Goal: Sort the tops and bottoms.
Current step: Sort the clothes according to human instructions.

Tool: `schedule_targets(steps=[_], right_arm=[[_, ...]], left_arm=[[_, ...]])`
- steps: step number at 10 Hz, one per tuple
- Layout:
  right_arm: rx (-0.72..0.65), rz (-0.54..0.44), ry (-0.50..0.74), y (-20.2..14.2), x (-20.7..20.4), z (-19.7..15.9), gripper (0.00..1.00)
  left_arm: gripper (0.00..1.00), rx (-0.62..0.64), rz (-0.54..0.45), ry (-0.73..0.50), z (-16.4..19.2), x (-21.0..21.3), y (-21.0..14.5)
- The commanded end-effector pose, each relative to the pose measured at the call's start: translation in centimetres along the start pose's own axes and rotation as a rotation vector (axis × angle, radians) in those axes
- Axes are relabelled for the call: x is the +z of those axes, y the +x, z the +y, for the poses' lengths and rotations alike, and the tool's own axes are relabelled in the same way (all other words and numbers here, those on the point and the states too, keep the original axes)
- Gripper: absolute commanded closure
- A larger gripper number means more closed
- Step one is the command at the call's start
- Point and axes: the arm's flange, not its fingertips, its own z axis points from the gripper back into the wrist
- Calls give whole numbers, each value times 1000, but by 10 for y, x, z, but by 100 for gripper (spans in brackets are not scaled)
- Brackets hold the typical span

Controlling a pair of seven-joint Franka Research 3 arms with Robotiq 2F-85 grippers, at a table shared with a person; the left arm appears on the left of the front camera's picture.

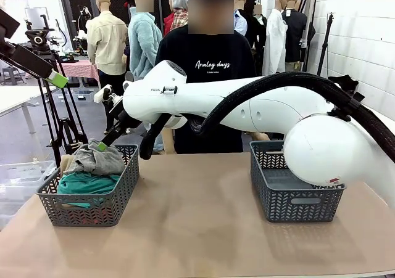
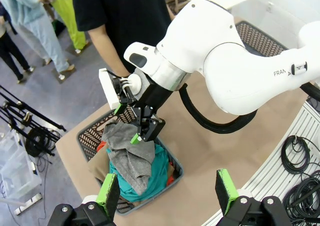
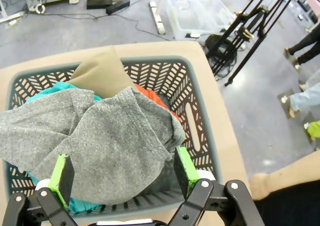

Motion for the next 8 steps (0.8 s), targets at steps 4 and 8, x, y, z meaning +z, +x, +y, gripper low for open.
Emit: schedule_targets(steps=[4, 8], right_arm=[[5, 45, -17, -1, 37, 12, 0], [-148, 236, -106, -39, 135, 53, 0]], left_arm=[[0, 1, -6, -13, 2, 1, 0], [0, 1, -6, -13, 2, 1, 0]])
